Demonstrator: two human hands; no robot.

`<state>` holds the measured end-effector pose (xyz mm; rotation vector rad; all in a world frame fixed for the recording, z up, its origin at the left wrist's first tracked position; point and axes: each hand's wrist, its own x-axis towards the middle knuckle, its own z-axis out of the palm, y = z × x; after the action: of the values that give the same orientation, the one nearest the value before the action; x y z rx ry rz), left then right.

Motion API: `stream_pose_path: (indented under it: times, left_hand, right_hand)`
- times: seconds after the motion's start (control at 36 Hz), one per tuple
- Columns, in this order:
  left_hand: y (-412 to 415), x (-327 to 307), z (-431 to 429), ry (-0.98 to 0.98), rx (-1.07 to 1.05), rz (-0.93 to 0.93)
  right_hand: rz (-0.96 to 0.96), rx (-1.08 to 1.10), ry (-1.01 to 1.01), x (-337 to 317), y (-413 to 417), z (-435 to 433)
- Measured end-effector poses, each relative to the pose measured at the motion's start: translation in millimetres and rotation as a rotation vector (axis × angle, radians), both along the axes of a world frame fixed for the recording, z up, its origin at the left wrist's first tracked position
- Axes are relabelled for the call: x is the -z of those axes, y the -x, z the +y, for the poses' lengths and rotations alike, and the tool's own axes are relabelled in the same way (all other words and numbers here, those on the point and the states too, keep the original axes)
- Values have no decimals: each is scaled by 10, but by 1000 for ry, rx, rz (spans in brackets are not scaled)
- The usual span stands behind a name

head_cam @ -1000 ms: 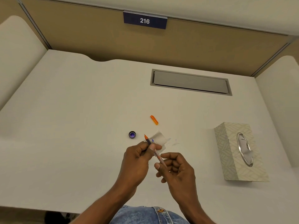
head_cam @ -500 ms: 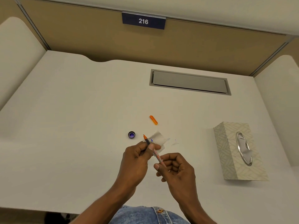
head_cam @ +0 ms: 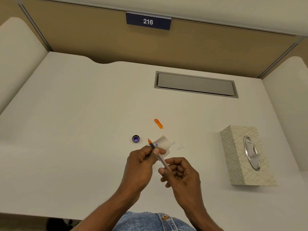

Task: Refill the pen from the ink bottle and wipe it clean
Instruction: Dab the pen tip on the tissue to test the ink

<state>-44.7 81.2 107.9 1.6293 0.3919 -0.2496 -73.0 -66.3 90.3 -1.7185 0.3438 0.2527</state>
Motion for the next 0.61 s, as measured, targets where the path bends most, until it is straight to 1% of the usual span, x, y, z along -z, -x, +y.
stream_pose_path:
  times: [0.39, 0.61]
  left_hand:
    - [-7, 4, 9, 10, 5, 7]
    - [-10, 12, -2, -7, 1, 11]
  right_hand:
    - [13, -23, -18, 12, -1, 0]
    - [0, -14, 5, -19, -12, -2]
